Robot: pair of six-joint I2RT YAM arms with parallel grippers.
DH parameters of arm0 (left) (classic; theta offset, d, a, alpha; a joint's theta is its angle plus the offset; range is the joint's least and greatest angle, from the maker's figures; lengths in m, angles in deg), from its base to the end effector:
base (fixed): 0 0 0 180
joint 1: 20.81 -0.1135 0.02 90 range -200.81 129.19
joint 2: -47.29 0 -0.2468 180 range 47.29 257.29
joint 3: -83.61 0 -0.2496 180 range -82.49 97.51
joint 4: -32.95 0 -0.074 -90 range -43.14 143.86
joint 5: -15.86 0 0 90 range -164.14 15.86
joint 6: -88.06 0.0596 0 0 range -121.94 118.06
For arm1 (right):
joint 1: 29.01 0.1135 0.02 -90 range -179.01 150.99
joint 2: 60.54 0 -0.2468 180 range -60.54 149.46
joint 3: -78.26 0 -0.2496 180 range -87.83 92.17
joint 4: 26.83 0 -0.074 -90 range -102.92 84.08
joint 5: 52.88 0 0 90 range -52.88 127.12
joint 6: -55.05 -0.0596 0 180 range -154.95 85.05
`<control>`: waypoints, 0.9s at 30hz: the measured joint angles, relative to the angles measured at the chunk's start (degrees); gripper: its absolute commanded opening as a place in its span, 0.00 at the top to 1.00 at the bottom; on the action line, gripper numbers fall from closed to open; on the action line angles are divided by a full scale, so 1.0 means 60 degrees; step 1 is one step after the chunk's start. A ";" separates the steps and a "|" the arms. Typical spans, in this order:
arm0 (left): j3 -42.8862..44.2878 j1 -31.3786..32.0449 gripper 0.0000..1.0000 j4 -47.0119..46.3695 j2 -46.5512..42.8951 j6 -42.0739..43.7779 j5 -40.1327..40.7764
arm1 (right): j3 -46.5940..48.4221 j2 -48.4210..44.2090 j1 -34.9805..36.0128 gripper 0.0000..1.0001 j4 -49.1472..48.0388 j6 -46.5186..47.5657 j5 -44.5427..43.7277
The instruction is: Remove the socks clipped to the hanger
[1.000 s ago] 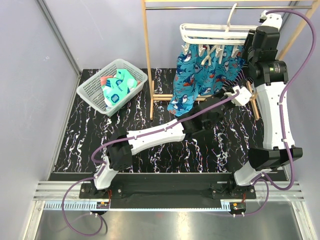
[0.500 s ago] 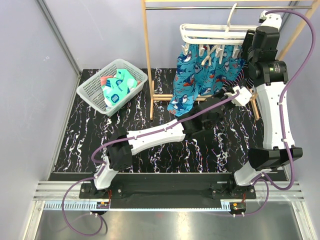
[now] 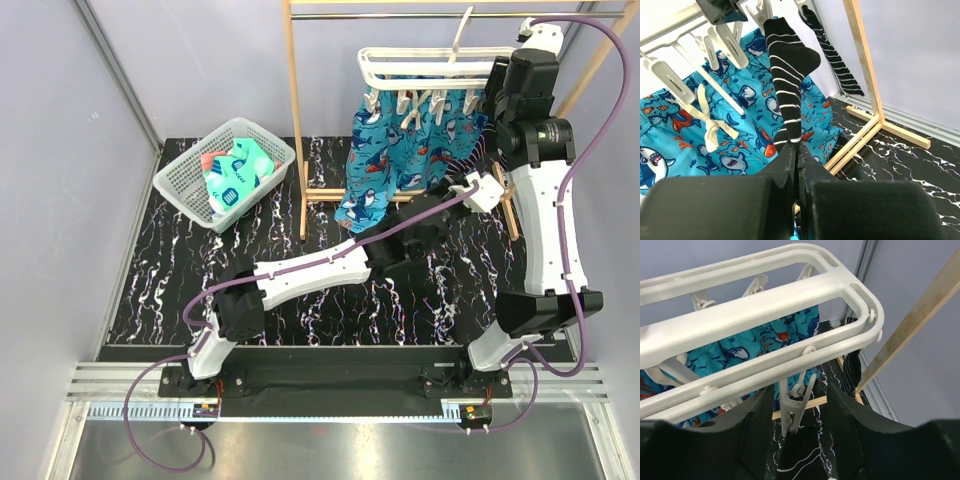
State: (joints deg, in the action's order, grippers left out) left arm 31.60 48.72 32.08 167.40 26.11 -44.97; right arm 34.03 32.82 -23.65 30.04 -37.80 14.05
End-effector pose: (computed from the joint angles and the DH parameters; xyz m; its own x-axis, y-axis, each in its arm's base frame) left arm 0.2075 -0.4729 0.3804 0.3524 0.2300 -0.9071 0.5483 0.7348 0.3993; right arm 0.3442 0.0088 0.4960 -0.2338 0.0240 -0.9720 0.3038 0.9514 -0.0496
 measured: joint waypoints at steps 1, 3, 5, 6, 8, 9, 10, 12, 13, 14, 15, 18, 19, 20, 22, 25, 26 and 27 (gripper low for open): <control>0.0000 0.0000 1.00 0.0000 0.0000 0.0000 0.0000 | 0.0000 0.0011 0.0000 0.51 0.0000 -0.0004 -0.0004; -0.0011 0.0000 1.00 -0.0007 0.0000 0.0000 0.0000 | -0.0004 0.0025 0.0000 0.57 -0.0022 -0.0029 -0.0040; -0.0025 0.0004 1.00 -0.0033 0.0000 0.0000 0.0004 | -0.0004 0.0025 0.0000 0.68 -0.0058 -0.0058 -0.0069; -0.0036 0.0004 1.00 -0.0044 0.0000 0.0000 0.0004 | -0.0004 0.0025 0.0000 0.72 -0.0076 -0.0055 -0.0076; -0.0036 0.0015 1.00 -0.0047 0.0000 0.0000 0.0004 | -0.0015 0.0025 0.0000 0.80 -0.0193 -0.0095 -0.0124; -0.0036 0.0022 1.00 -0.0051 0.0000 0.0000 0.0004 | -0.0029 0.0025 0.0000 0.87 -0.0244 -0.0120 -0.0164; -0.0036 0.0029 1.00 -0.0055 0.0000 0.0000 0.0004 | -0.0036 0.0022 0.0000 0.90 -0.0277 -0.0117 -0.0233; -0.0036 0.0047 1.00 -0.0055 0.0000 0.0000 0.0004 | -0.0087 0.0011 0.0000 1.00 -0.0364 -0.0160 -0.0295; -0.0036 0.0051 1.00 -0.0055 0.0000 0.0000 0.0004 | -0.0127 0.0004 0.0000 1.00 -0.0415 -0.0157 -0.0321; -0.0036 0.0058 1.00 -0.0055 0.0000 0.0000 0.0004 | -0.0153 0.0004 0.0000 1.00 -0.0452 -0.0171 -0.0328; -0.0036 0.0062 1.00 -0.0055 0.0000 0.0000 0.0004 | -0.0182 0.0004 0.0000 1.00 -0.0484 -0.0182 -0.0324; -0.0040 0.0066 1.00 -0.0055 0.0000 0.0000 0.0007 | -0.0251 0.0004 0.0000 1.00 -0.0499 -0.0182 -0.0324; -0.0040 0.0069 1.00 -0.0055 0.0000 0.0000 0.0007 | -0.0262 0.0000 0.0000 1.00 -0.0499 -0.0182 -0.0324; -0.0055 0.0069 1.00 -0.0058 0.0000 0.0000 0.0015 | -0.0270 0.0000 0.0000 1.00 -0.0506 -0.0186 -0.0324; -0.0157 0.0069 1.00 -0.0120 -0.0022 -0.0004 0.0091 | -0.0313 -0.0029 0.0000 0.97 -0.0543 -0.0186 -0.0321; -0.0871 0.0069 1.00 -0.0211 -0.0346 -0.0142 0.0295 | -0.0346 -0.0091 0.0000 0.74 -0.0550 -0.0237 -0.0295; -0.1242 0.0062 1.00 -0.0233 -0.0546 -0.0233 0.0375 | -0.0350 -0.0120 0.0000 0.68 -0.0554 -0.0288 -0.0270; -0.1672 0.0044 1.00 -0.0197 -0.0783 -0.0361 0.0452 | -0.0357 -0.0142 0.0000 0.65 -0.0546 -0.0317 -0.0233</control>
State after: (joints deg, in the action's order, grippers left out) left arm 21.56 48.99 30.90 162.70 23.95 -42.26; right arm 31.89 31.97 -23.65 26.76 -39.70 12.65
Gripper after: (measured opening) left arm 0.013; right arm 0.276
